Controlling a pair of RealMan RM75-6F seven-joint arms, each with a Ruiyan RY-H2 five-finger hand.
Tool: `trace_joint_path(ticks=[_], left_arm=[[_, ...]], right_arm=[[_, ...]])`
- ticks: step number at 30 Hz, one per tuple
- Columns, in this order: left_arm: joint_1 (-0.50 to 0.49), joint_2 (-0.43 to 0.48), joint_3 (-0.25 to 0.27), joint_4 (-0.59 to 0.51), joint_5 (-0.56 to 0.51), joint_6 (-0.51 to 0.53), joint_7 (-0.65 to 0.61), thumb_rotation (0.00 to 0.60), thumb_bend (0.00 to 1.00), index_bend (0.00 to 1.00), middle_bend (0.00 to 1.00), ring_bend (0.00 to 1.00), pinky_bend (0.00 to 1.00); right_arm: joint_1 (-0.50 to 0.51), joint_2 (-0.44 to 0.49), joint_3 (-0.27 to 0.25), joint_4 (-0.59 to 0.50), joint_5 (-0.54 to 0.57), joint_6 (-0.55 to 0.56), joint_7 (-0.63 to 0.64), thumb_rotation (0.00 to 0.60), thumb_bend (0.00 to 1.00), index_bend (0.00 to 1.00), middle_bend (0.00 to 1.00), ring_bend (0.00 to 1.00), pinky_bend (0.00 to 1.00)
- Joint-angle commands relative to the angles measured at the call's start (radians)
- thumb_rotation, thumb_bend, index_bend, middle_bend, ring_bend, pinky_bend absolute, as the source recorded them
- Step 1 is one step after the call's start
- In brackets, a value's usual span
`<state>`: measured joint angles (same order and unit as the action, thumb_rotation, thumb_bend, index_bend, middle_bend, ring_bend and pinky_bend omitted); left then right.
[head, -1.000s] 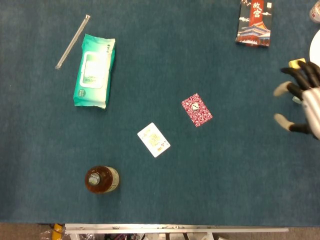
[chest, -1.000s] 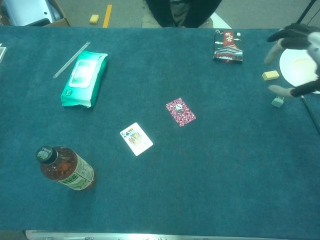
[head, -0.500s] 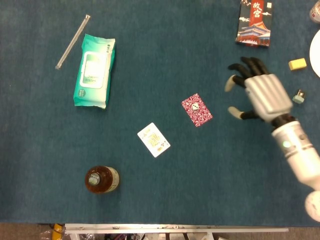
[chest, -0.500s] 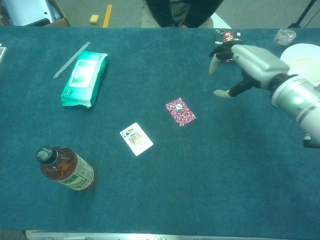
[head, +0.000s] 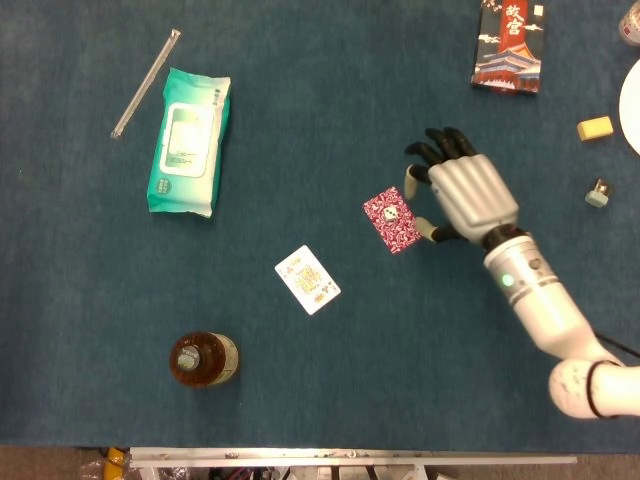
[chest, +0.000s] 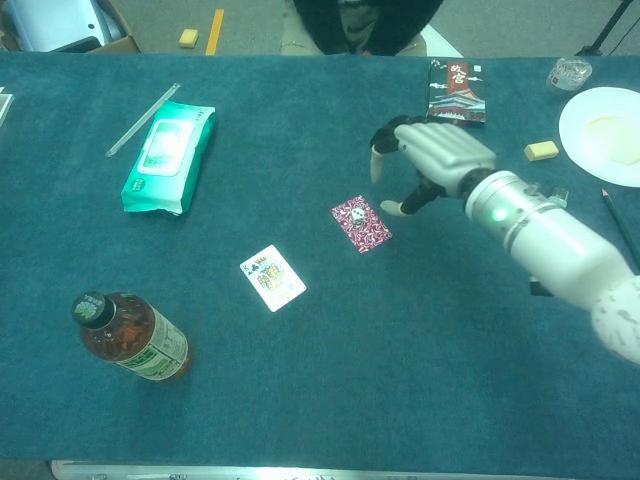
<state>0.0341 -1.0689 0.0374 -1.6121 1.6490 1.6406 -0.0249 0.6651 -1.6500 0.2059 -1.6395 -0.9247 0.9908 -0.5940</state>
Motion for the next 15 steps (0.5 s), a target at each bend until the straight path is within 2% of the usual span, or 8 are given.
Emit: trace_joint_path(ticks=[1,15], left_arm=[[0.0,0.0,0.0,0.001,-0.001,-0.001,-0.002,0.6,0.27,0.28,0.21,0.13,0.09],[0.004,-0.003,-0.004,0.018,-0.01,-0.001,-0.022,0.6,0.27,0.28,0.21,0.13,0.09]], right_arm=[[0.035,-0.048,-0.009,0.053,0.037,-0.009,-0.037,0.6,0.23,0.48,0.21,0.0,0.0],[0.107,-0.151,-0.024,0.173,0.124,-0.008,-0.107,0.6,0.23,0.48,0.21,0.0,0.0]])
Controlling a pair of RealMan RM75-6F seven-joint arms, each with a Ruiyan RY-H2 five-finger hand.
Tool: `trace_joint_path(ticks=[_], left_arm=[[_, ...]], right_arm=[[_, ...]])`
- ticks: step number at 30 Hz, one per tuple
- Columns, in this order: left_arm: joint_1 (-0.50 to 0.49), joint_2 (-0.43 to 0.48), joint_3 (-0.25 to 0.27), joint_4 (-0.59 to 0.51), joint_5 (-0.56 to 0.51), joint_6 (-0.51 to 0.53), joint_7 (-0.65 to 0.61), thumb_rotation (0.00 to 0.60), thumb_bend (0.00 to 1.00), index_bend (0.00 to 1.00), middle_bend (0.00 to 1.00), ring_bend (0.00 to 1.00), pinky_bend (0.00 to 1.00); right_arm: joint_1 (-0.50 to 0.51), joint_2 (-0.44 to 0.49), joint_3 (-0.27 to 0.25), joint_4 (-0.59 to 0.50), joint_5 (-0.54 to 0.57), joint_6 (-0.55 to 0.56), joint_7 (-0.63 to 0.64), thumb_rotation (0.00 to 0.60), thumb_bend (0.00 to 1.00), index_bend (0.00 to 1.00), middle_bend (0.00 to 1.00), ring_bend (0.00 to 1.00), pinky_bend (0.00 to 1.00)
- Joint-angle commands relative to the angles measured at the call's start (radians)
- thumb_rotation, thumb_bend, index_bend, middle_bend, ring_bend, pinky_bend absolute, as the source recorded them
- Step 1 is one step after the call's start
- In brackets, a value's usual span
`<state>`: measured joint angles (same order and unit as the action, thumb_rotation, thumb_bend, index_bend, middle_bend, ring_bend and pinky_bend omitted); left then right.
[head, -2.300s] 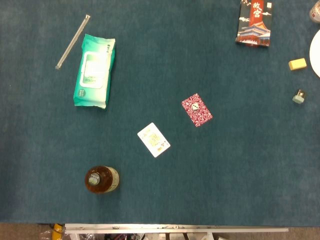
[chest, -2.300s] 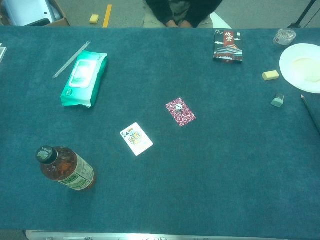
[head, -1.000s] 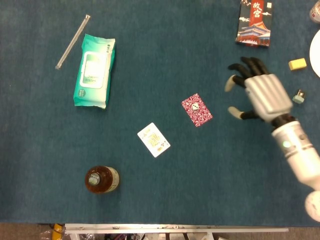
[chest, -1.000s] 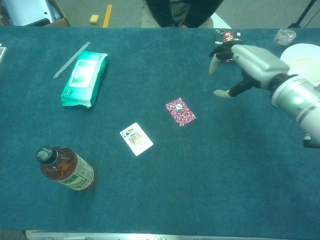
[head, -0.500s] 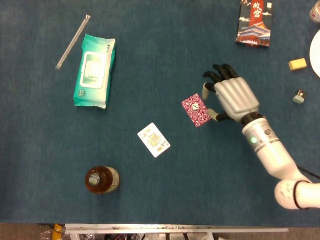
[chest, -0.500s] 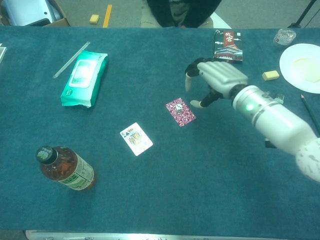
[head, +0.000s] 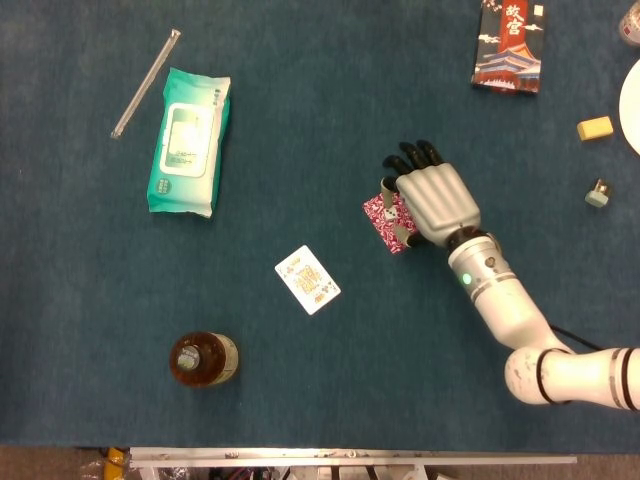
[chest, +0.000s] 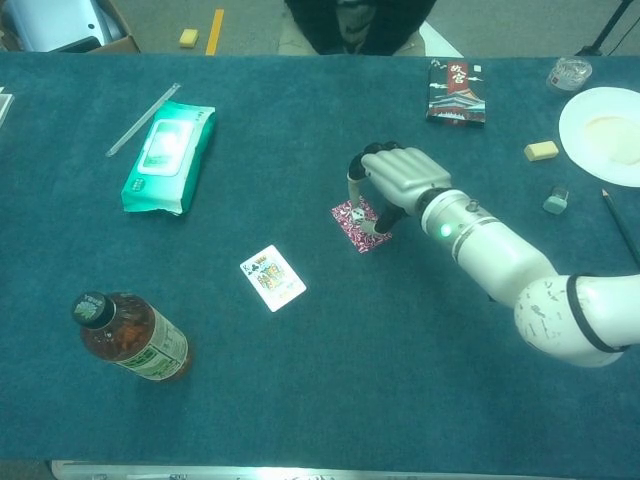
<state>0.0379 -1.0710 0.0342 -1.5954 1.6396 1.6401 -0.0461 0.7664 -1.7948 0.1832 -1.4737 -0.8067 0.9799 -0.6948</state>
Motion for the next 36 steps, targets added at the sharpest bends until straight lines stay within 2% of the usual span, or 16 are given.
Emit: trace_joint_path(ticks=[1,27,36], left_arm=[[-0.001,-0.001,-0.001,0.003,-0.001,-0.001,-0.003,0.6,0.27,0.28,0.21,0.13,0.09],[-0.002,-0.008,-0.009,0.029,-0.022,-0.013,-0.026,0.6,0.27,0.28,0.21,0.13,0.09],[-0.002,-0.013,-0.009,0.037,-0.023,-0.015,-0.031,0.6,0.27,0.28,0.21,0.13,0.09]], right_arm=[[0.009,-0.011,-0.003,0.014,0.011,0.004,-0.011,0.6,0.23,0.48,0.21,0.0,0.0],[0.051,-0.061,-0.009,0.083,0.064,0.002,-0.027,0.6,0.23,0.48,0.21,0.0,0.0],[0.049,-0.065,-0.008,0.086,0.059,0.025,-0.024,0.6,0.28,0.54,0.25,0.0,0.0]])
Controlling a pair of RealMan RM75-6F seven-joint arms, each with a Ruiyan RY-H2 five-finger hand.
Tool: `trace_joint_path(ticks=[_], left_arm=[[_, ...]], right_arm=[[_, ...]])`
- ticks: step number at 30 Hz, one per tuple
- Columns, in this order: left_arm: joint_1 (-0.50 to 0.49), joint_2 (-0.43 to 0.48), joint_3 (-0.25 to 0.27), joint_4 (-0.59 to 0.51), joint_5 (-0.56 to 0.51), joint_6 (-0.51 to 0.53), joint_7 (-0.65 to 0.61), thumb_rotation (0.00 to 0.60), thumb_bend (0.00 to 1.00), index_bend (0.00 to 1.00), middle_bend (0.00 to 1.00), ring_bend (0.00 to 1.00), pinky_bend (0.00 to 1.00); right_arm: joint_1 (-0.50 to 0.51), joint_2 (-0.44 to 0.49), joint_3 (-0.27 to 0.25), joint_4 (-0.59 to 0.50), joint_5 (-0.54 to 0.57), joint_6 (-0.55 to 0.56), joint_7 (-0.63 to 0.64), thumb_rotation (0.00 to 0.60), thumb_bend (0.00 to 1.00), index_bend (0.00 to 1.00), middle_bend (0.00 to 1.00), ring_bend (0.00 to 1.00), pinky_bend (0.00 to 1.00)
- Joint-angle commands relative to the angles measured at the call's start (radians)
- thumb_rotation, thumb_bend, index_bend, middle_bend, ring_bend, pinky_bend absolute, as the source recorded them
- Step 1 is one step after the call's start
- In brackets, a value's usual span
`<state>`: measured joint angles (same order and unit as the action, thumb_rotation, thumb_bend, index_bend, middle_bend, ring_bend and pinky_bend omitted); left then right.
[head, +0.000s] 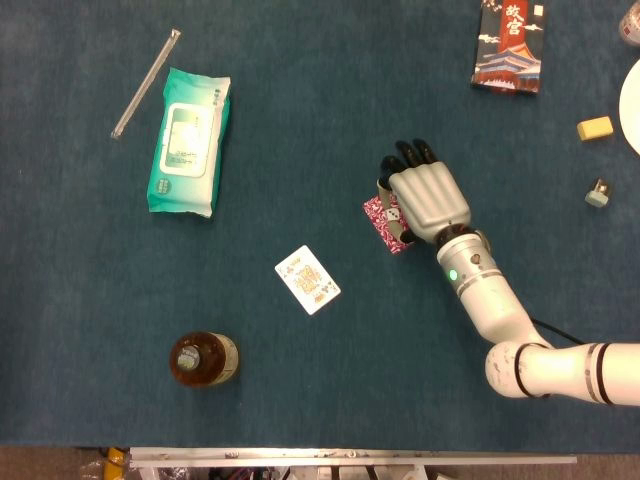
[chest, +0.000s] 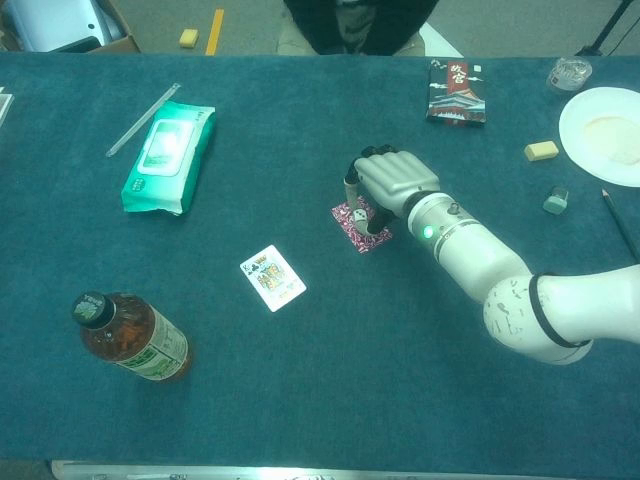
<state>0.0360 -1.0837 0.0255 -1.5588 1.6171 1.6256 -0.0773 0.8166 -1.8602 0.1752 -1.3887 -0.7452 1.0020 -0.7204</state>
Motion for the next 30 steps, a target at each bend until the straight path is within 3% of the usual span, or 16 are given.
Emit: trace_joint_path(ticks=[1,9,21,30], left_arm=[[0.0,-0.001,0.0,0.002,0.0,-0.001,-0.001,0.6,0.27,0.28,0.21,0.13,0.09],[0.002,-0.001,0.0,0.006,-0.005,-0.001,-0.005,0.6,0.27,0.28,0.21,0.13,0.09],[0.003,-0.01,0.001,0.017,-0.013,-0.009,-0.015,0.6,0.27,0.28,0.21,0.13,0.09],[-0.004,-0.011,0.002,0.004,-0.001,-0.014,0.0,0.6,0.27,0.28,0.21,0.13,0.09]], right_arm=[[-0.001,-0.001,-0.002,0.002,-0.004,0.003,0.002,0.6,0.28,0.55,0.25,0.0,0.0],[-0.012,0.038,0.005,-0.052,-0.028,0.012,0.031,0.6,0.28,0.57,0.27,0.0,0.0],[-0.134,0.298,-0.053,-0.324,-0.185,0.136,0.132,0.6,0.28,0.58,0.28,0.0,0.0],[-0.183,0.443,-0.099,-0.467,-0.163,0.156,0.107,0.6,0.28,0.59,0.28,0.0,0.0]])
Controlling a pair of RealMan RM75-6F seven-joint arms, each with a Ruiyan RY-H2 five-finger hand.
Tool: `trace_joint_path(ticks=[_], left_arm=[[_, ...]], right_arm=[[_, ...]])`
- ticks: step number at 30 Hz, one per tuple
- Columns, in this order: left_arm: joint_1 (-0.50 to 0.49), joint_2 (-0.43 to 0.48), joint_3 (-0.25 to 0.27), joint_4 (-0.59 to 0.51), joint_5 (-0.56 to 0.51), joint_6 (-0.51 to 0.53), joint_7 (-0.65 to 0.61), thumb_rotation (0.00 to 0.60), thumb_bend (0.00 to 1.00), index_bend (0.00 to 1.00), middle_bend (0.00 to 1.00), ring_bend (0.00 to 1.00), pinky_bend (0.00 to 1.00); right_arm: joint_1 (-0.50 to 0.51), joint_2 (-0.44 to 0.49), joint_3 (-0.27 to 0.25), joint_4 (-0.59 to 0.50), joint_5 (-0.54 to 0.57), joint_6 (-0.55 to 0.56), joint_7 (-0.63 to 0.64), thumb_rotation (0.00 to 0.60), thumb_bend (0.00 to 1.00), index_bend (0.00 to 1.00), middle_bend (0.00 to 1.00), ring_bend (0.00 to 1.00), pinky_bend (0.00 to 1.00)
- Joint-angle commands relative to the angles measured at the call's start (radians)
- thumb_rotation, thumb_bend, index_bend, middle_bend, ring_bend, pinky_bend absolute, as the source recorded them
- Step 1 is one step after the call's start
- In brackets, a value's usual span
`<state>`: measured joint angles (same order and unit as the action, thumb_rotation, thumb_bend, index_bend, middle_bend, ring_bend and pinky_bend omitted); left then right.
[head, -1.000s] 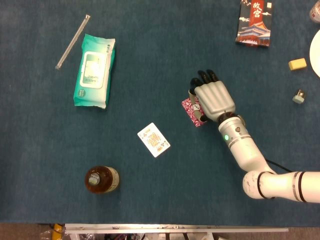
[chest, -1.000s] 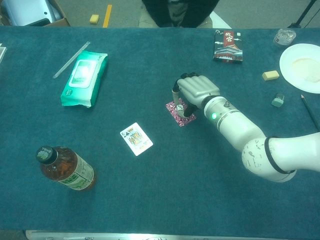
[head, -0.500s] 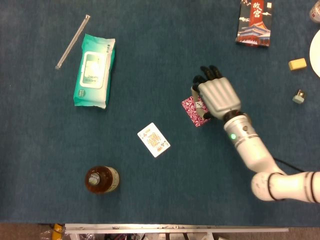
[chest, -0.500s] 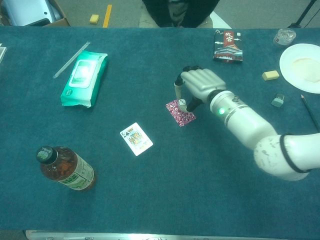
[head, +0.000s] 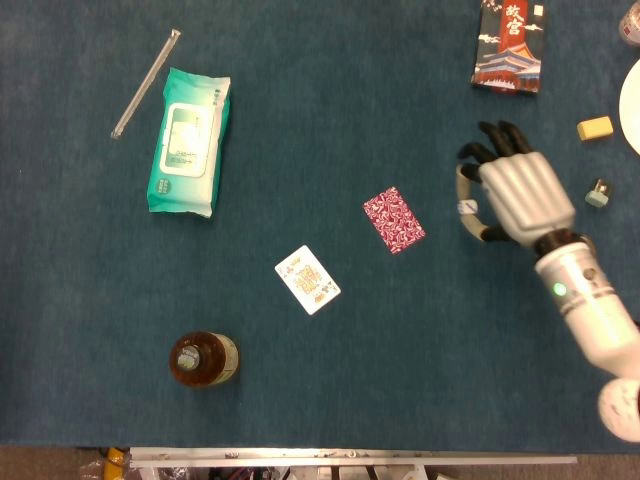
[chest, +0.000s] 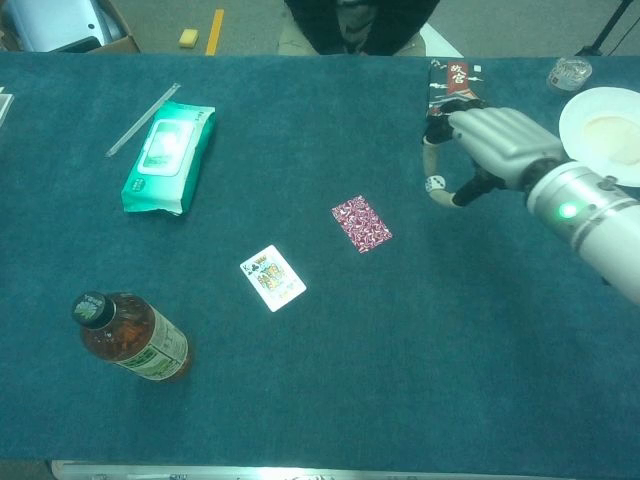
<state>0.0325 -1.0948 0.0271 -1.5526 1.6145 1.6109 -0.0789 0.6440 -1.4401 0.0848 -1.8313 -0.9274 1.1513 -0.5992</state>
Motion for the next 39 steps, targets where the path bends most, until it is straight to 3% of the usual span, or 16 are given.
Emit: trace_joint_path(ticks=[1,4,7,9,10,13,16,24,31,39], left_arm=[[0.0,0.0,0.0,-0.003,0.002,0.001,0.003,0.6,0.27,0.28,0.21,0.13,0.09],[0.0,0.001,0.0,-0.006,0.001,0.002,0.006,0.6,0.27,0.28,0.21,0.13,0.09],[0.0,0.003,-0.001,-0.009,0.003,0.005,0.007,0.6,0.27,0.28,0.21,0.13,0.09],[0.002,0.005,-0.001,-0.011,0.003,0.008,0.008,0.6,0.27,0.28,0.21,0.13,0.09],[0.003,0.006,-0.002,-0.012,0.002,0.011,0.007,0.6,0.27,0.28,0.21,0.13,0.09],[0.006,0.009,-0.003,-0.009,-0.003,0.015,0.003,0.6,0.27,0.28,0.21,0.13,0.09],[0.007,0.009,-0.003,-0.006,-0.006,0.013,-0.001,0.6,0.27,0.28,0.21,0.13,0.09],[0.003,0.01,-0.003,-0.008,-0.002,0.008,0.003,0.6,0.27,0.28,0.21,0.13,0.09],[-0.006,0.015,-0.013,-0.013,-0.018,-0.005,0.01,0.6,0.27,0.28,0.21,0.13,0.09],[-0.019,0.021,-0.027,-0.014,-0.031,-0.017,0.014,0.6,0.27,0.28,0.21,0.13,0.09]], right_arm=[[-0.01,0.026,-0.007,-0.029,0.023,0.007,-0.014,0.6,0.28,0.59,0.28,0.0,0.0],[-0.017,0.006,0.009,-0.012,-0.042,0.026,0.037,0.6,0.28,0.59,0.29,0.0,0.0],[-0.049,-0.09,0.03,0.092,-0.279,0.125,0.231,0.6,0.28,0.56,0.26,0.0,0.0],[-0.058,-0.133,0.025,0.16,-0.383,0.17,0.311,0.6,0.28,0.44,0.18,0.0,0.0],[-0.06,-0.153,0.023,0.19,-0.422,0.19,0.323,0.6,0.28,0.33,0.14,0.0,0.0],[-0.071,-0.169,0.029,0.214,-0.456,0.219,0.32,0.6,0.28,0.09,0.08,0.0,0.0],[-0.093,-0.146,0.033,0.192,-0.446,0.23,0.315,0.6,0.28,0.0,0.08,0.0,0.0],[-0.155,-0.013,0.027,0.059,-0.41,0.245,0.243,0.6,0.28,0.0,0.09,0.0,0.0],[-0.243,0.11,-0.027,-0.081,-0.339,0.274,0.133,0.6,0.28,0.06,0.1,0.0,0.0],[-0.337,0.191,-0.064,-0.129,-0.344,0.359,0.103,0.6,0.28,0.12,0.11,0.0,0.0]])
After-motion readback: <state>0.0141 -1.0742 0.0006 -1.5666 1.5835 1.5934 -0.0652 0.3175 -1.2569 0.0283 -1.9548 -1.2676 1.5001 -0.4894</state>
